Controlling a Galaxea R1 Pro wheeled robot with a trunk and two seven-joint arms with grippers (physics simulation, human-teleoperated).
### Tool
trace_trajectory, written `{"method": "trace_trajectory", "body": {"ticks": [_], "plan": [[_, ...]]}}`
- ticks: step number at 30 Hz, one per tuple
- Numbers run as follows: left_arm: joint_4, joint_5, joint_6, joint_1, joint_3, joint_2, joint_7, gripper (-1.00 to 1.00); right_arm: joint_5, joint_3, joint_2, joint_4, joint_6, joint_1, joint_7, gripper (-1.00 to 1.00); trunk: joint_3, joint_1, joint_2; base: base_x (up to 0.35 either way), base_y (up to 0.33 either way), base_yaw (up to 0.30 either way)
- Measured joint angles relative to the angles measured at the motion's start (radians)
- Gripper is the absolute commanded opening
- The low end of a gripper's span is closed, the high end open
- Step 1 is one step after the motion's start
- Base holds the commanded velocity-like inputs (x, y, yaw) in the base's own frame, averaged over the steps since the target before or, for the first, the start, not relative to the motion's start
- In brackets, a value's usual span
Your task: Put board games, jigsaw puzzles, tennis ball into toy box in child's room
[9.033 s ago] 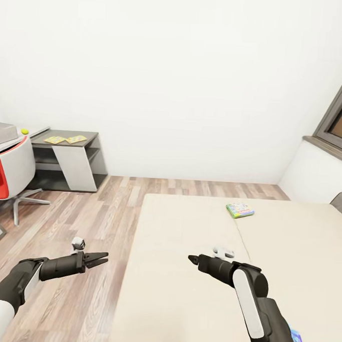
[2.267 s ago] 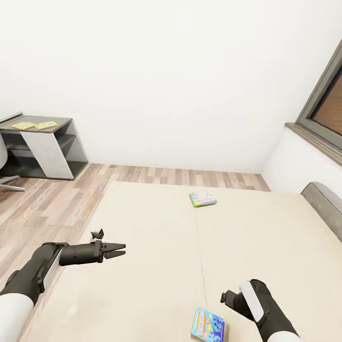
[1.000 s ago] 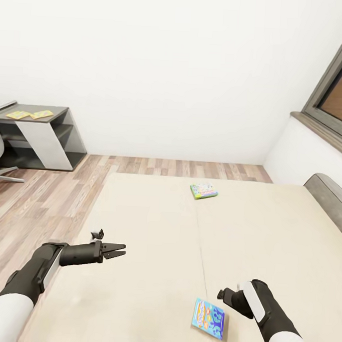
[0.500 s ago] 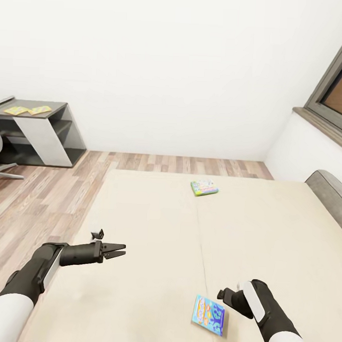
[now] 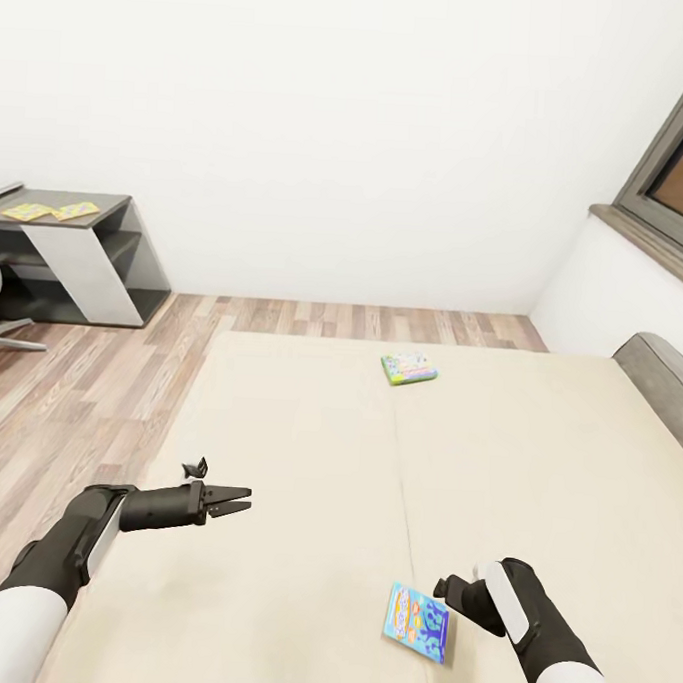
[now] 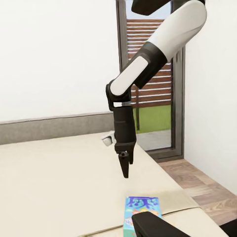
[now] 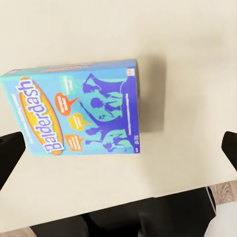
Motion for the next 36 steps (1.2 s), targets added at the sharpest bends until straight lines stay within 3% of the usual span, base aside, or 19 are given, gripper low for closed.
{"method": "trace_trajectory", "body": {"ticks": [21,26,31,36], "plan": [[0.001,-0.001,0.000,0.000,0.000,0.000,0.000,1.00,-0.001,0.000,-0.002,0.000,0.000,0.000,0.009,1.00,-0.034,0.000,0.000,0.000,0.000,0.000],[0.001,0.000,0.000,0.000,0.000,0.000,0.000,1.00,0.000,0.000,-0.010,0.000,-0.029,0.006,0.108,1.00,-0.042,0.000,0.000,0.000,0.000,0.000],[0.001,0.000,0.000,0.000,0.000,0.000,0.000,1.00,-0.011,0.002,-0.050,0.001,-0.062,0.011,0.235,1.00,-0.050,0.000,0.000,0.000,0.000,0.000],[0.002,0.000,0.000,0.000,0.000,0.000,0.000,1.00,-0.015,0.003,-0.063,0.001,-0.068,0.012,0.269,1.00,-0.058,0.000,0.000,0.000,0.000,0.000]]}}
